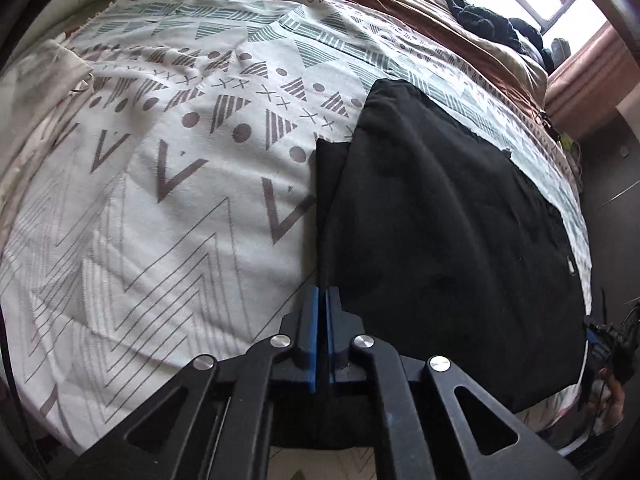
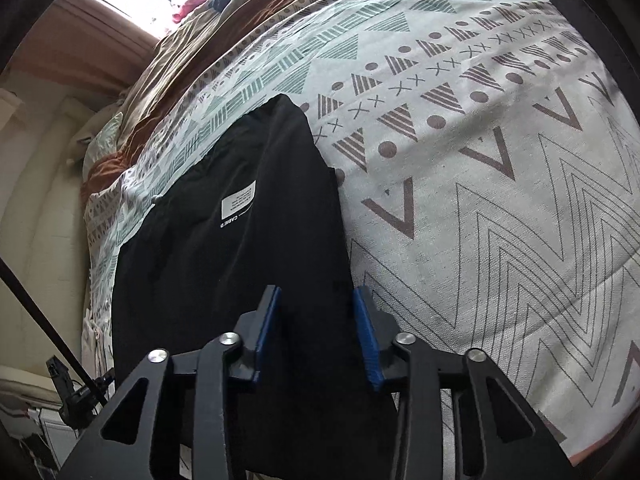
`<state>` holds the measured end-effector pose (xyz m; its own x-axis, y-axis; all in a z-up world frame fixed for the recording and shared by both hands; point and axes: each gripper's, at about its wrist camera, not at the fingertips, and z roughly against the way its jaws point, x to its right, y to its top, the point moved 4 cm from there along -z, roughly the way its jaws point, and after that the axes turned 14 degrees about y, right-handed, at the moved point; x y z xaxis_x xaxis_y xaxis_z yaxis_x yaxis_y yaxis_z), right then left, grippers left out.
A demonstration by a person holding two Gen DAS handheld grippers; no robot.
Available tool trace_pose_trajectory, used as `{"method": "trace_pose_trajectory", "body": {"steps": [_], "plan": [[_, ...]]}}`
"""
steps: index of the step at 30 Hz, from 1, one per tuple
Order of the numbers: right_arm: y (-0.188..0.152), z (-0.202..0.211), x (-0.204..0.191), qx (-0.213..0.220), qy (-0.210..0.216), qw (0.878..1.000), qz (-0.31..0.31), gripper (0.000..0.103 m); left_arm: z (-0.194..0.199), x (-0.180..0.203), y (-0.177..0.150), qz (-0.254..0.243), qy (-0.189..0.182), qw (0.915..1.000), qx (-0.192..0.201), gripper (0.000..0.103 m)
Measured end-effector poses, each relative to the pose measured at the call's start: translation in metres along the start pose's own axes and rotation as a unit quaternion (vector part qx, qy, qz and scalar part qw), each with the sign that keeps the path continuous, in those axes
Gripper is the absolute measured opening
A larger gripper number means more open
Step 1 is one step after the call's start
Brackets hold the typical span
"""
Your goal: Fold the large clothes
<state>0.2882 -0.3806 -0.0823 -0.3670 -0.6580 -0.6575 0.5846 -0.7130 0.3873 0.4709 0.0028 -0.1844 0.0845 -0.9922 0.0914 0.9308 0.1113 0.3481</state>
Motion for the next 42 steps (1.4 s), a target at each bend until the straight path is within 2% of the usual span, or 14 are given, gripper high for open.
{"method": "trace_pose_trajectory", "body": {"steps": [5,12,17,20,22,24,25,29,31,32,33,34,37,42], "plan": [[-0.002,0.001,0.002,0.003,0.017,1.000,-0.006,0.018,0.010,-0.003,-0.019,-0.014,0.016,0.9998,0.002,0.004],[-0.012,-0.003,-0.010,-0.008,0.021,0.999,0.028,0.017,0.013,-0.023,-0.037,0.005,0.012,0.9999,-0.007,0.002],[-0.012,-0.003,-0.009,-0.007,0.011,1.000,0.029,0.017,0.023,-0.040,-0.035,0.048,-0.032,0.9983,0.003,0.002],[-0.009,0.004,-0.003,0.009,0.002,1.000,0.014,0.018,0.025,-0.045,-0.033,0.065,-0.033,0.9973,0.004,0.002],[-0.010,0.007,-0.002,0.012,0.009,1.000,0.007,0.024,0.026,-0.044,-0.030,0.069,-0.033,0.9970,0.010,0.002],[-0.010,0.009,-0.001,0.018,0.013,1.000,0.003,0.062,0.027,-0.041,-0.027,0.074,-0.045,0.9961,0.015,0.003],[-0.010,0.010,-0.001,0.021,0.014,1.000,0.003,0.069,0.025,-0.039,-0.025,0.078,-0.051,0.9955,0.016,0.003],[-0.011,0.012,0.002,0.033,0.031,0.999,-0.004,0.070,0.016,-0.028,-0.018,0.081,-0.062,0.9947,0.013,0.007],[-0.009,0.012,0.005,0.035,0.045,0.998,-0.013,0.070,0.013,-0.020,-0.013,0.076,-0.057,0.9954,0.017,0.019],[-0.007,0.011,0.008,0.035,0.048,0.998,-0.017,0.070,0.012,-0.016,-0.011,0.074,-0.054,0.9956,0.020,0.051],[-0.004,0.009,0.012,0.034,0.048,0.998,-0.020,0.070,0.013,-0.014,-0.010,0.073,-0.055,0.9955,0.025,0.098],[-0.003,0.007,0.014,0.034,0.048,0.998,-0.023,0.070,0.017,-0.010,-0.007,0.075,-0.060,0.9946,0.038,0.103],[-0.001,0.000,0.019,0.032,0.048,0.998,-0.030,0.070,0.022,-0.004,0.001,0.080,-0.064,0.9930,0.058,0.103],[0.003,-0.010,0.022,0.033,0.049,0.998,-0.035,0.070,0.008,0.005,0.012,0.084,-0.082,0.9919,0.047,0.103]]}}
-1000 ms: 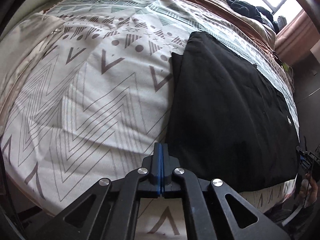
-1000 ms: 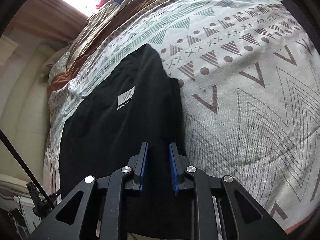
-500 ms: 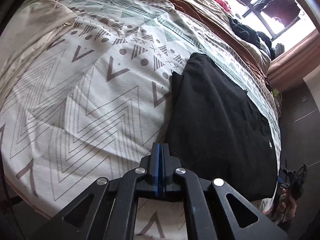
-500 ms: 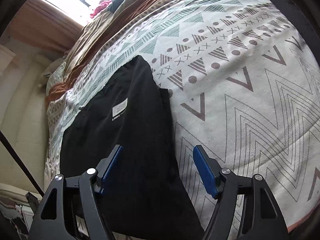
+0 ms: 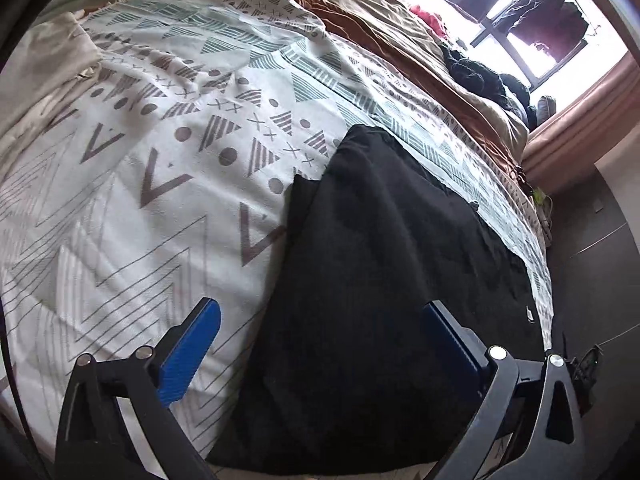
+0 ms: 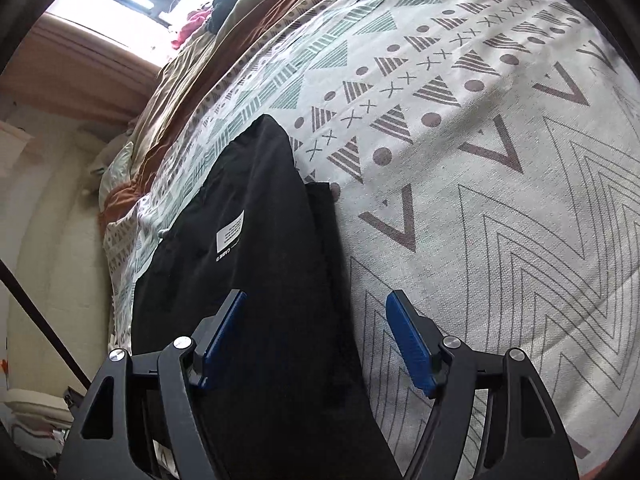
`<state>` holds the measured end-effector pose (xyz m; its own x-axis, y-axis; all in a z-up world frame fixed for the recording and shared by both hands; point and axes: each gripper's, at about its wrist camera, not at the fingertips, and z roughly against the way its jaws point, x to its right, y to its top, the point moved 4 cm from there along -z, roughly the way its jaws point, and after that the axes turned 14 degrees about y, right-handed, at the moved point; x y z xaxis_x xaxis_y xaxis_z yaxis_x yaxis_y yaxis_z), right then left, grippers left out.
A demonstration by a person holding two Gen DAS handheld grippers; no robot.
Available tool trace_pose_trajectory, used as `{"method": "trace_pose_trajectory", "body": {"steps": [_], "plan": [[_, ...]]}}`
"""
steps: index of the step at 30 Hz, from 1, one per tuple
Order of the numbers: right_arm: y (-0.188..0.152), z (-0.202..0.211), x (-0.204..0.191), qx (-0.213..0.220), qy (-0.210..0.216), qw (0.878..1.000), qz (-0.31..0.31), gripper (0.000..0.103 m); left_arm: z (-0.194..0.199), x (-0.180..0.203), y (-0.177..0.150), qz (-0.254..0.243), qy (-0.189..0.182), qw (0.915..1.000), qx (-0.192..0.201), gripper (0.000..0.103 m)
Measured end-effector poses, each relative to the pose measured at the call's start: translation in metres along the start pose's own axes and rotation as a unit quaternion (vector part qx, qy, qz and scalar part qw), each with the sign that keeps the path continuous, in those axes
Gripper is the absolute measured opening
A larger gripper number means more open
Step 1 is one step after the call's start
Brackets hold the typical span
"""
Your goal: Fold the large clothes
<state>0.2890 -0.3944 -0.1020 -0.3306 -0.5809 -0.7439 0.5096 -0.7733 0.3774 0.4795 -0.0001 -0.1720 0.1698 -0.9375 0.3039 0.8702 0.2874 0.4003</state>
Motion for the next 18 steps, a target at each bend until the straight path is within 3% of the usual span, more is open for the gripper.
{"method": "trace_pose_trajectory", "body": {"steps": [3,7,8,9,11,12,15,18], "plan": [[0.003,-0.004,0.002,0.003,-0.002,1.000,-0.003,0.070,-0.008,0.002,0.006,-0.001,-0.001,1.0000,-0.002,0.097],[0.006,-0.003,0.004,0.016,0.002,1.000,-0.009,0.070,-0.030,0.000,0.002,-0.007,0.016,0.9990,-0.040,0.060],[0.006,-0.003,0.005,0.017,0.001,1.000,-0.009,0.070,-0.035,0.000,-0.001,-0.008,0.014,0.9986,-0.051,0.055],[0.006,-0.003,0.006,0.017,-0.001,1.000,-0.010,0.070,-0.036,0.000,-0.003,-0.008,0.006,0.9984,-0.056,0.042],[0.006,-0.003,0.008,0.017,-0.003,1.000,-0.012,0.070,-0.030,0.004,-0.005,-0.020,0.011,0.9987,-0.045,0.030],[0.006,-0.003,0.009,0.017,-0.002,1.000,-0.012,0.066,-0.027,0.005,-0.007,-0.030,0.019,0.9986,-0.039,0.020],[0.005,-0.002,0.005,0.017,0.006,1.000,-0.005,0.038,-0.020,0.006,-0.010,-0.038,0.029,0.9983,-0.032,0.014],[0.003,-0.002,0.000,0.016,0.011,1.000,0.007,0.029,-0.013,0.001,-0.014,-0.031,0.030,0.9986,-0.030,0.012]]}}
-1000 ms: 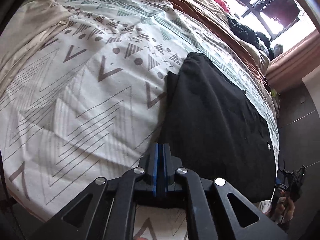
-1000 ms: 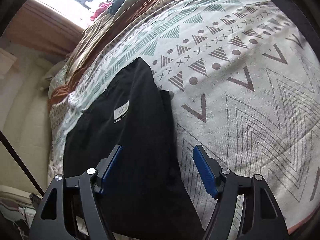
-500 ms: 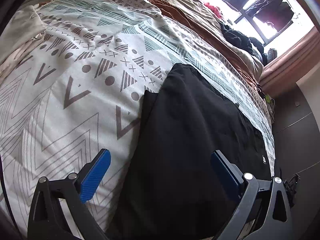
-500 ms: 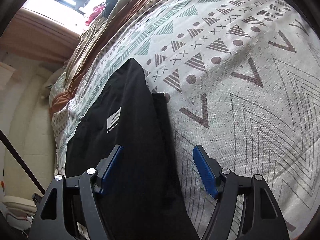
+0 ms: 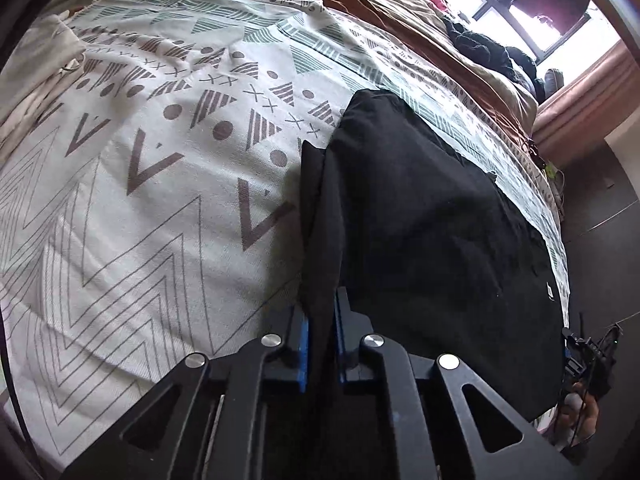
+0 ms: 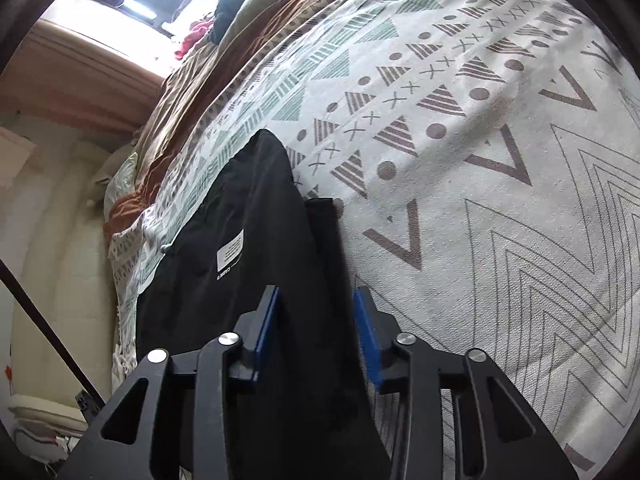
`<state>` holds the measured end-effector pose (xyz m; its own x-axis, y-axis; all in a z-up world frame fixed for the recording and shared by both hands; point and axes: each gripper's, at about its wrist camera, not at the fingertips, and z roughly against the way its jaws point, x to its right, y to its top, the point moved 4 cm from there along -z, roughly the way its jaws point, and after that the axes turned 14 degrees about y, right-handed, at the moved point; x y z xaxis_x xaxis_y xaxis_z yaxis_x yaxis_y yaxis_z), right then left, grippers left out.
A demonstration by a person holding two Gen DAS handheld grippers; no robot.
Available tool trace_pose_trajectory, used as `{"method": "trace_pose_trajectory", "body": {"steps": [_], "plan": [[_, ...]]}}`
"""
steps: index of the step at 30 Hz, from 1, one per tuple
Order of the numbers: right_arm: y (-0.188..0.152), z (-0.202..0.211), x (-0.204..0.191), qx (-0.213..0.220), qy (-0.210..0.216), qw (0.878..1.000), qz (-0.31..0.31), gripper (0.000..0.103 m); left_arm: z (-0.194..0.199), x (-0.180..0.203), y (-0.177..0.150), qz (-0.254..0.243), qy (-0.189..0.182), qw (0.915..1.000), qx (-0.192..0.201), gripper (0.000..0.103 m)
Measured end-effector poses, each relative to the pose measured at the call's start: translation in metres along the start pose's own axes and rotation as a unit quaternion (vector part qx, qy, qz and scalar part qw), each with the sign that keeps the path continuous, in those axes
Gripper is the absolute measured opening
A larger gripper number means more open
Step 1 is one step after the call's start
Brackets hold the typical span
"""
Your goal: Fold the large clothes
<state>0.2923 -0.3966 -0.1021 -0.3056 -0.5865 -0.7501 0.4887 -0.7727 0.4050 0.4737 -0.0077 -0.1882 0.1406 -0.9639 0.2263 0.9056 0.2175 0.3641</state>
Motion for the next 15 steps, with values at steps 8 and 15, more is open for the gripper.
{"method": "trace_pose_trajectory", "body": {"steps": [8,15], "plan": [[-0.002,-0.007,-0.005,-0.014,-0.011,1.000,0.019,0.026,0.005,-0.012,-0.007,0.011,-0.002,0.9999,-0.006,0.011],[-0.004,-0.010,-0.002,-0.028,-0.021,0.999,0.005,0.026,0.009,-0.014,-0.009,0.004,-0.003,1.0000,-0.006,0.011]]}}
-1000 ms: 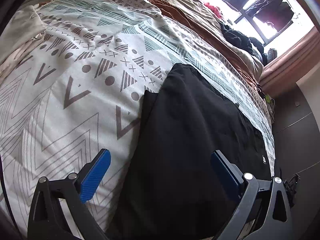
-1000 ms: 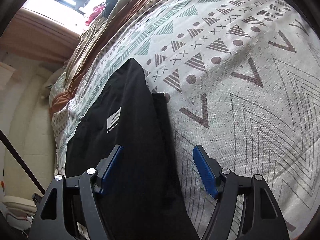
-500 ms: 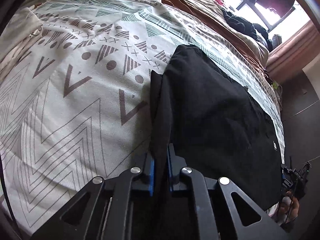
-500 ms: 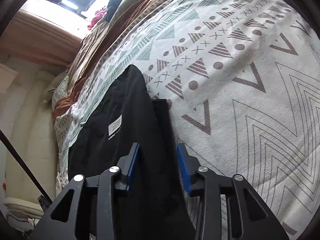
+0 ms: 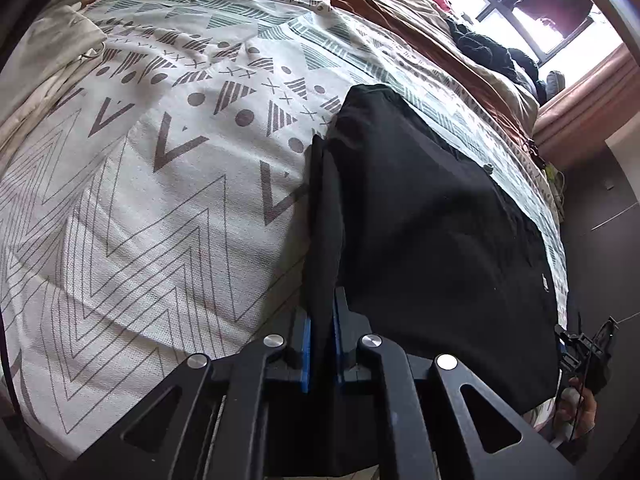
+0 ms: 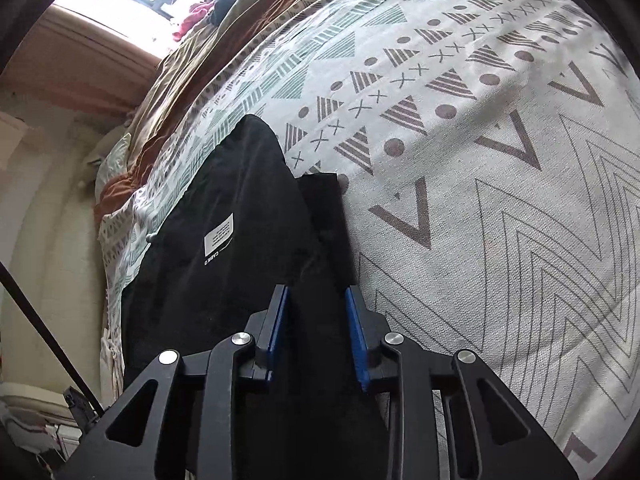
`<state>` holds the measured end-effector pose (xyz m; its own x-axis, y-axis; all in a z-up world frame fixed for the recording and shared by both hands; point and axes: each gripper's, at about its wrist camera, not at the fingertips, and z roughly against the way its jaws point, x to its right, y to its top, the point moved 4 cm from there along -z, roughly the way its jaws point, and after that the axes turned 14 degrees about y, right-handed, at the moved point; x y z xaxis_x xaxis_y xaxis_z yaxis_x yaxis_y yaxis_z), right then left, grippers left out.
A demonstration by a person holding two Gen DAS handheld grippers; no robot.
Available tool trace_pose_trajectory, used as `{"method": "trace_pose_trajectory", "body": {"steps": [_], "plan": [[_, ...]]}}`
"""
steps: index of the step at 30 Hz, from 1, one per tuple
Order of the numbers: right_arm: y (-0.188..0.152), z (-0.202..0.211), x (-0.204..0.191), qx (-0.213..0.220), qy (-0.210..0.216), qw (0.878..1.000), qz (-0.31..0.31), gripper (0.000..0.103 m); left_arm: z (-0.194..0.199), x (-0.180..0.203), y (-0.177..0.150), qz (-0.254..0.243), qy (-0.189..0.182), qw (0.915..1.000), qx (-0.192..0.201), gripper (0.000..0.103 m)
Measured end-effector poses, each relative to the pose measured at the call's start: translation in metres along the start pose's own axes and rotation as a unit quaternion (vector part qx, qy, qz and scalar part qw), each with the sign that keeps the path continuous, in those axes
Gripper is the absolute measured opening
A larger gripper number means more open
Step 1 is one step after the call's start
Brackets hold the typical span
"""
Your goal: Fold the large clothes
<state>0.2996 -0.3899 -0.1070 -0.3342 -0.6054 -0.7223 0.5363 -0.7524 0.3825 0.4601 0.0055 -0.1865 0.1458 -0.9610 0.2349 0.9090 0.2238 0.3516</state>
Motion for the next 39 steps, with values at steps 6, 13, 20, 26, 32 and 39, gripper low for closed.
{"method": "trace_pose_trajectory", "body": {"steps": [6,13,20,26,32,39], "plan": [[0.003,0.018,-0.005,0.021,-0.014,1.000,-0.011,0.026,-0.001,-0.017,0.000,0.052,-0.037,0.9972,-0.038,0.021],[-0.006,0.040,-0.035,0.049,-0.009,0.998,0.036,0.063,0.024,-0.036,-0.004,0.054,-0.027,0.9981,-0.014,0.075],[-0.036,0.038,-0.082,0.024,0.002,0.994,0.103,0.063,0.029,-0.043,-0.017,0.052,-0.037,0.9975,-0.028,0.075],[-0.080,0.016,-0.131,-0.043,0.047,0.989,0.135,0.063,0.029,-0.043,-0.029,0.045,-0.026,0.9976,-0.046,0.075],[-0.129,-0.016,-0.173,-0.099,0.043,0.976,0.189,0.063,0.028,-0.041,-0.039,0.033,-0.018,0.9976,-0.058,0.056],[-0.172,-0.058,-0.191,-0.133,-0.020,0.961,0.241,0.034,0.023,-0.041,-0.049,0.041,-0.019,0.9954,-0.084,0.045]]}}
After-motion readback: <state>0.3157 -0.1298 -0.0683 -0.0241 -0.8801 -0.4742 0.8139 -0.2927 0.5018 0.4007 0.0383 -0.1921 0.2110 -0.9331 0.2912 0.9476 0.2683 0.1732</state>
